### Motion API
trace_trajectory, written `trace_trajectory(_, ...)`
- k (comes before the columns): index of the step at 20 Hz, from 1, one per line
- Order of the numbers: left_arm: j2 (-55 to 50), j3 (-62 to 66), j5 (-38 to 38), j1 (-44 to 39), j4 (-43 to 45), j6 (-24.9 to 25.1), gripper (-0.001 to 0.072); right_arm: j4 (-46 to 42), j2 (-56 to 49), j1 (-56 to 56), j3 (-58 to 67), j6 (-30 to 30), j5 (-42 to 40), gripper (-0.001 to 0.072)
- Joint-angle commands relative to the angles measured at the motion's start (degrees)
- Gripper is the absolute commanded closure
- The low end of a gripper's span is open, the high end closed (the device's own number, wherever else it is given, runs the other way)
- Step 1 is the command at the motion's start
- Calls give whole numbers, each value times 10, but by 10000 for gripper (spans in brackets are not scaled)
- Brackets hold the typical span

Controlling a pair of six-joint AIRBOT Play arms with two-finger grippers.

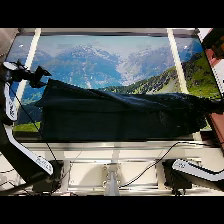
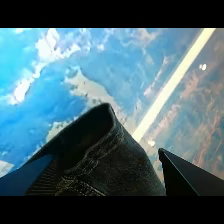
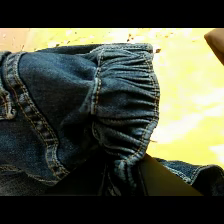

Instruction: Fold the clothes and pants, and hang the long-sleeved shirts on hangers.

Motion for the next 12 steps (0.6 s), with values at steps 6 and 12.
trace_trajectory(6, -21, 0, -43, -11, 5, 59, 143, 1, 0, 0, 0, 0, -1, 660)
trace_trajectory(12, -22, 1, -43, -31, -64, 167, 460, 1, 0, 0, 0, 0, -1, 660)
